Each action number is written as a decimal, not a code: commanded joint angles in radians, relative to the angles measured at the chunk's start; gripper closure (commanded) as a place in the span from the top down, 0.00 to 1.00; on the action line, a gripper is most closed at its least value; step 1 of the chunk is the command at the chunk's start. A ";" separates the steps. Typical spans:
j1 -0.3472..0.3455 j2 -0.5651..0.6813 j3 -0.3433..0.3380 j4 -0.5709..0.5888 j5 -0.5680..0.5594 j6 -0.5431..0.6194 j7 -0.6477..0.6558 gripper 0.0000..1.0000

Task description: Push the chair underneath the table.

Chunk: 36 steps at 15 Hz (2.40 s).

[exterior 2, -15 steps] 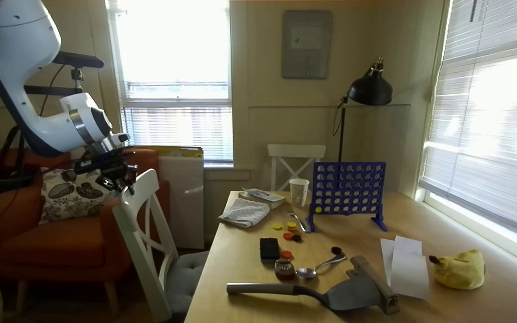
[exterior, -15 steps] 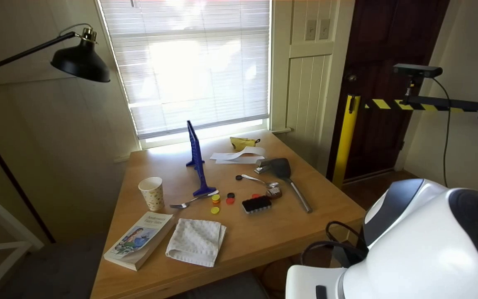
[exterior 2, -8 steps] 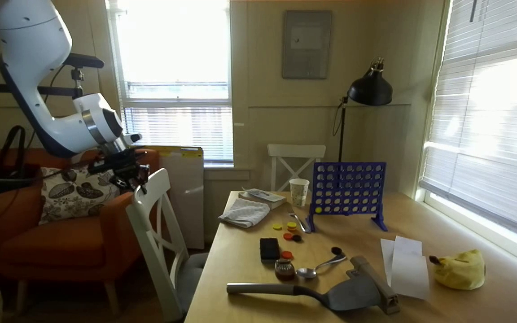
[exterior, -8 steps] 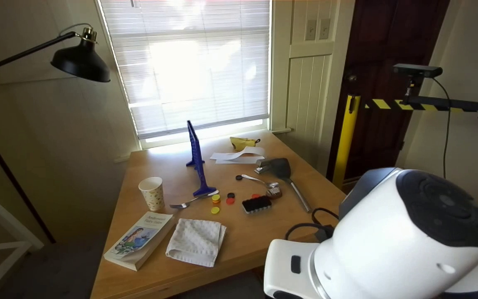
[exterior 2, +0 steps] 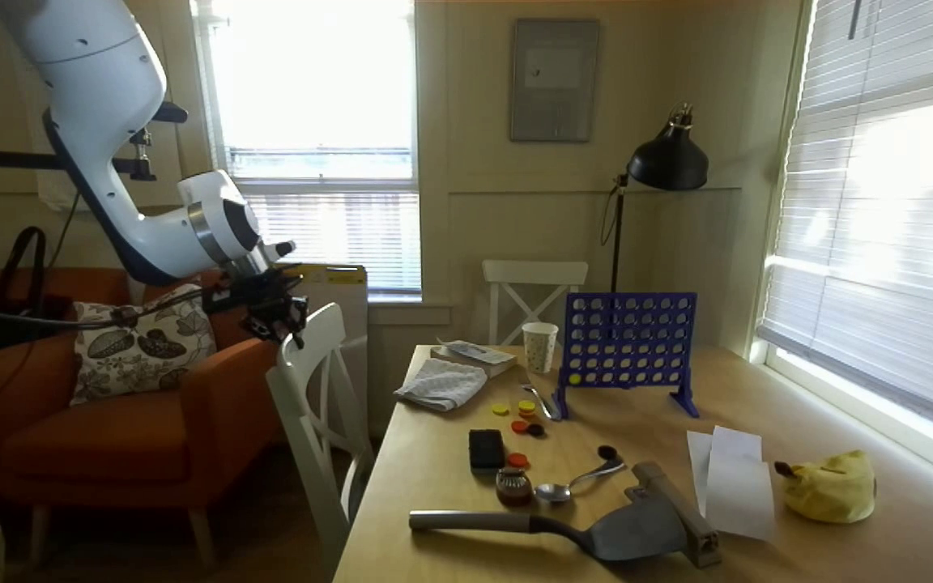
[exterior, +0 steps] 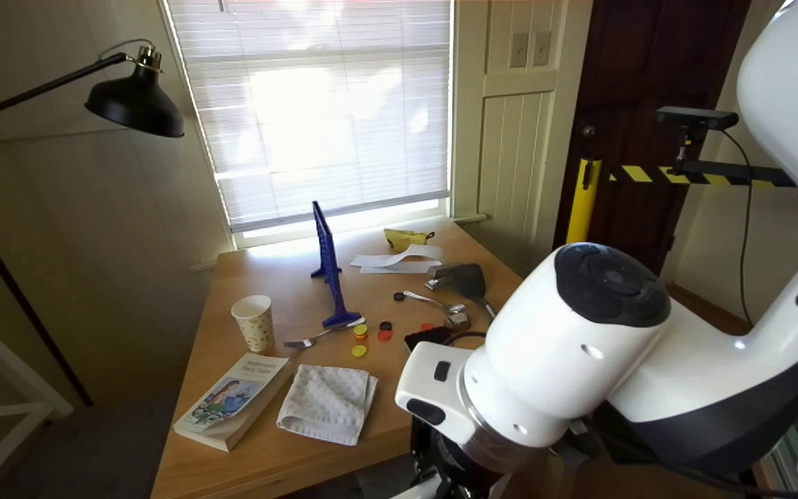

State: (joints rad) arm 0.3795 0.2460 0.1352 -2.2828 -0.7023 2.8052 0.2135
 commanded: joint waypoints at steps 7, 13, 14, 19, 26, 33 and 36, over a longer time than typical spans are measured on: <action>-0.070 0.002 -0.074 0.081 0.092 -0.044 -0.019 0.06; -0.102 0.003 -0.072 0.082 0.179 -0.038 -0.087 0.06; -0.110 0.004 -0.068 0.082 0.199 -0.036 -0.105 0.06; -0.071 0.021 -0.102 0.117 0.166 -0.043 -0.065 0.06; 0.026 0.008 -0.164 0.148 0.056 -0.107 0.178 0.77; -0.012 -0.139 -0.015 0.138 0.158 -0.206 0.061 1.00; -0.047 -0.282 0.060 0.085 0.426 -0.306 -0.051 1.00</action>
State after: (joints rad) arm 0.3758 0.1098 0.1269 -2.1232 -0.4733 2.5760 0.2689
